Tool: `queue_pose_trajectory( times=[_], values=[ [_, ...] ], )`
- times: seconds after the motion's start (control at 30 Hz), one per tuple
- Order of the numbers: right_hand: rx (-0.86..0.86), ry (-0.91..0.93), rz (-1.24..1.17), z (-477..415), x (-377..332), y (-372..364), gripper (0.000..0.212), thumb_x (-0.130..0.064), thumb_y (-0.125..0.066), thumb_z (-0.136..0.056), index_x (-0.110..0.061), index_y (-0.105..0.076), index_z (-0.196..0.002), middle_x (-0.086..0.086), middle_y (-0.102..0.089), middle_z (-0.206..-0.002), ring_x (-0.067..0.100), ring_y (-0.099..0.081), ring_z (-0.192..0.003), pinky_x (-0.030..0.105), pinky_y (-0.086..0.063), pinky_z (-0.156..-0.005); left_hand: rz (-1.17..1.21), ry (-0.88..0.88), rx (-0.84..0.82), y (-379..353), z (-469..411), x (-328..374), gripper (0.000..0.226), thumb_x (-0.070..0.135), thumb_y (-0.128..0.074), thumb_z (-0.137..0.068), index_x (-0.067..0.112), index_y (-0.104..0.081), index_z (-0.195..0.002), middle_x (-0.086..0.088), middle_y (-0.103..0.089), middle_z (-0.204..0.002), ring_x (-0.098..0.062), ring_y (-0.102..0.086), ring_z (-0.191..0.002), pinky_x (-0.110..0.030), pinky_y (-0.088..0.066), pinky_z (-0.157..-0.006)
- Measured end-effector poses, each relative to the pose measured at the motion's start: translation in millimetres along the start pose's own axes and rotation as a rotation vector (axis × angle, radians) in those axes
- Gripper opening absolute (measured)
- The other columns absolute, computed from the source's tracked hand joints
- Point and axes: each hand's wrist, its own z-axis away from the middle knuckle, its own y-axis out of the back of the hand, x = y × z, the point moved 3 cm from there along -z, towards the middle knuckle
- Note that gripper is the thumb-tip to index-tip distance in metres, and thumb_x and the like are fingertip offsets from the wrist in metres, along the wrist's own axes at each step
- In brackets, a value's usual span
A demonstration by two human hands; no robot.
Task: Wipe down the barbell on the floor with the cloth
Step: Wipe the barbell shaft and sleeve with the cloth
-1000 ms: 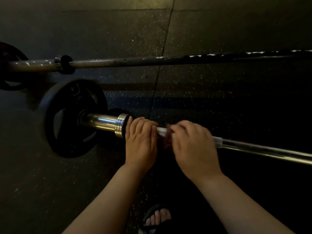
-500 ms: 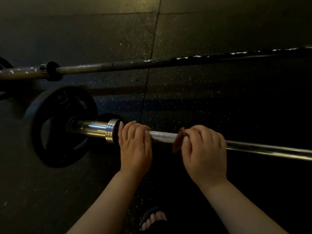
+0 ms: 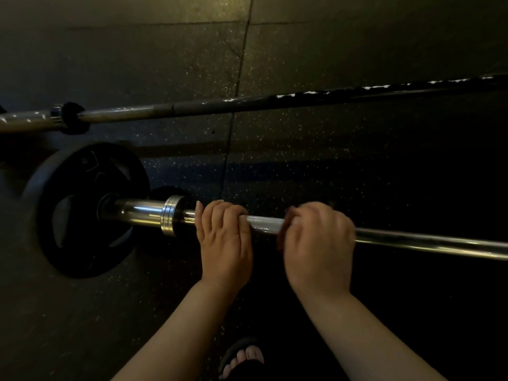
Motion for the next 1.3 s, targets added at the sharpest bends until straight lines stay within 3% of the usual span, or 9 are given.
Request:
queue_pose_trajectory(
  times=[0.13,0.23,0.37,0.57,0.77,0.93,1.0,1.13,1.3],
  values=[
    [-0.174,0.378,0.075,5,-31,-14,0.029,-0.032,-0.05,-0.1,-0.022,-0.058,-0.126,0.003,-0.058,-0.131,0.026,-0.055,-0.116,0.046,-0.043,-0.106,0.004,-0.005,0.004,0,-1,-2,0.03,0.032,-0.03,-0.101,0.02,-0.057,-0.101,0.001,-0.052,-0.108,-0.021,-0.044,-0.122,-0.05,-0.008,-0.121],
    [-0.062,0.227,0.044,5,7,-5,0.023,-0.032,-0.044,-0.102,-0.023,-0.06,-0.117,0.0,-0.06,-0.121,0.025,-0.058,-0.107,0.044,-0.043,-0.098,0.062,-0.042,0.025,2,2,-8,0.027,0.031,-0.033,-0.102,0.021,-0.058,-0.102,0.003,-0.051,-0.108,-0.019,-0.043,-0.122,-0.047,-0.005,-0.122],
    [0.076,-0.032,0.026,22,13,-5,0.024,-0.02,-0.058,-0.097,-0.015,-0.061,-0.12,0.007,-0.06,-0.126,0.031,-0.049,-0.122,0.051,-0.03,-0.117,0.087,-0.058,0.057,-4,4,-12,0.022,0.03,-0.034,-0.101,0.023,-0.055,-0.104,0.004,-0.048,-0.11,-0.02,-0.041,-0.122,-0.041,0.0,-0.122],
    [-0.106,0.376,0.132,15,-5,-16,0.038,-0.035,-0.059,-0.098,-0.023,-0.053,-0.134,0.004,-0.055,-0.137,0.029,-0.052,-0.123,0.049,-0.039,-0.111,0.027,-0.112,0.034,-6,5,-16,0.022,0.031,-0.037,-0.099,0.021,-0.051,-0.112,-0.001,-0.048,-0.119,-0.023,-0.036,-0.132,-0.039,0.0,-0.122],
    [-0.033,0.093,0.1,16,-11,-12,0.029,-0.027,-0.05,-0.101,-0.019,-0.059,-0.128,0.007,-0.059,-0.133,0.033,-0.05,-0.129,0.054,-0.024,-0.121,0.014,-0.073,-0.002,-7,8,-3,0.033,0.03,-0.033,-0.102,0.019,-0.056,-0.123,0.0,-0.053,-0.129,-0.021,-0.03,-0.143,-0.045,0.0,-0.123],
    [-0.102,0.393,0.07,4,-11,-12,0.029,-0.033,-0.043,-0.103,-0.023,-0.059,-0.126,0.003,-0.06,-0.127,0.027,-0.057,-0.113,0.045,-0.042,-0.103,-0.072,-0.101,-0.031,-7,12,-4,0.038,0.036,-0.029,-0.103,0.02,-0.053,-0.127,-0.001,-0.053,-0.134,-0.024,-0.025,-0.147,-0.045,0.002,-0.123],
    [0.005,0.294,0.027,2,20,-4,0.025,-0.027,-0.044,-0.101,-0.017,-0.062,-0.116,0.006,-0.063,-0.116,0.031,-0.06,-0.101,0.046,-0.045,-0.094,-0.055,-0.098,-0.022,-2,10,-8,0.037,0.033,-0.029,-0.103,0.021,-0.056,-0.125,0.0,-0.054,-0.131,-0.022,-0.027,-0.146,-0.045,0.001,-0.123],
    [0.093,-0.058,-0.004,7,24,5,0.024,-0.022,-0.044,-0.101,-0.014,-0.063,-0.113,0.006,-0.064,-0.115,0.031,-0.058,-0.111,0.051,-0.035,-0.113,-0.093,-0.065,-0.052,-5,10,6,0.037,0.033,-0.028,-0.103,0.019,-0.057,-0.122,0.0,-0.055,-0.128,-0.023,-0.029,-0.145,-0.047,0.002,-0.123],
    [-0.141,0.344,0.084,6,-15,-8,0.028,-0.029,-0.045,-0.102,-0.022,-0.06,-0.125,0.001,-0.06,-0.128,0.023,-0.055,-0.116,0.044,-0.039,-0.109,-0.126,-0.039,-0.074,-9,7,18,0.036,0.035,-0.029,-0.102,0.019,-0.058,-0.116,-0.001,-0.058,-0.123,-0.025,-0.035,-0.14,-0.048,0.001,-0.123]
  ],
)
